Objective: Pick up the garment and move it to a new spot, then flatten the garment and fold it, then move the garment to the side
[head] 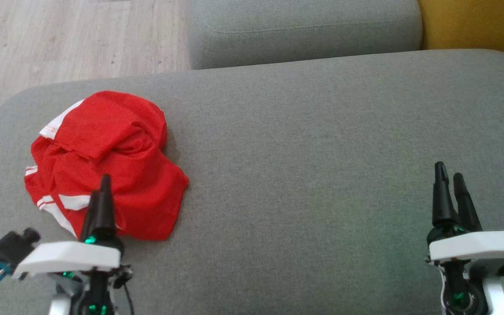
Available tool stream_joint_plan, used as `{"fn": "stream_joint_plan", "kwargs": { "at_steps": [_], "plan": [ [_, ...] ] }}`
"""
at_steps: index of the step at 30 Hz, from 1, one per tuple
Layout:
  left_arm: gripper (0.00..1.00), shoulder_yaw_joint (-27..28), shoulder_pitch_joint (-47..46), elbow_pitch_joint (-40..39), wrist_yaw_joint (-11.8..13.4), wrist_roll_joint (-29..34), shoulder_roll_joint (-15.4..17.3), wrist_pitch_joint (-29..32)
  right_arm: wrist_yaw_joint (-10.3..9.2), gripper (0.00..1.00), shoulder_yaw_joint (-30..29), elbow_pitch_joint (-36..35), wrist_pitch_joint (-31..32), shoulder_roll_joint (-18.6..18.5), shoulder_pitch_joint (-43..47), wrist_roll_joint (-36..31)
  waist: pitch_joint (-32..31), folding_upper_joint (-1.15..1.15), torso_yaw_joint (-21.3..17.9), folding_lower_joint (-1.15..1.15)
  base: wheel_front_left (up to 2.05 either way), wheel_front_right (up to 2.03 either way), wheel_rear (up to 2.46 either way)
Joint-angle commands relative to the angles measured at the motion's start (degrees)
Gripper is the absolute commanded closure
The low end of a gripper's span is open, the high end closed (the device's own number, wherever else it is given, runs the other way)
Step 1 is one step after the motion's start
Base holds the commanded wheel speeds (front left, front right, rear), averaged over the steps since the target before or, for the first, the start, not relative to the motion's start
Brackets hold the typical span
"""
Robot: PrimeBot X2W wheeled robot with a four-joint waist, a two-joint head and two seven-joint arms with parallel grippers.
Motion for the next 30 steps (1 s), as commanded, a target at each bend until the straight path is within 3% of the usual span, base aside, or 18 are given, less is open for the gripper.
{"fn": "stream_joint_plan", "kwargs": {
  "at_steps": [1, 16, 30],
  "plan": [
    [0.0, -0.52, -2.52, -3.03, 0.21, 3.74, 0.7, -0.72, 0.21, 0.0, 1.1, -2.62, -1.02, -0.35, -2.54, -3.34, -0.02, 0.0, 0.03, 0.0, 0.0, 0.0, 0.0],
    [0.0, -6.19, -2.39, -4.09, 3.52, 19.32, 1.01, -3.1, 0.27, 0.0, 2.93, -3.23, -3.39, -0.4, -2.52, -15.35, -0.1, 0.0, 0.02, 0.0, 0.0, 0.0, 0.0],
    [0.0, -12.31, -2.65, -5.5, 8.98, 30.57, 3.51, -5.48, 0.32, 0.0, 5.04, -4.39, -5.75, -0.45, -2.4, -26.92, -0.07, 0.0, 0.28, 0.0, 0.0, 0.0, 0.0]
  ]
}}
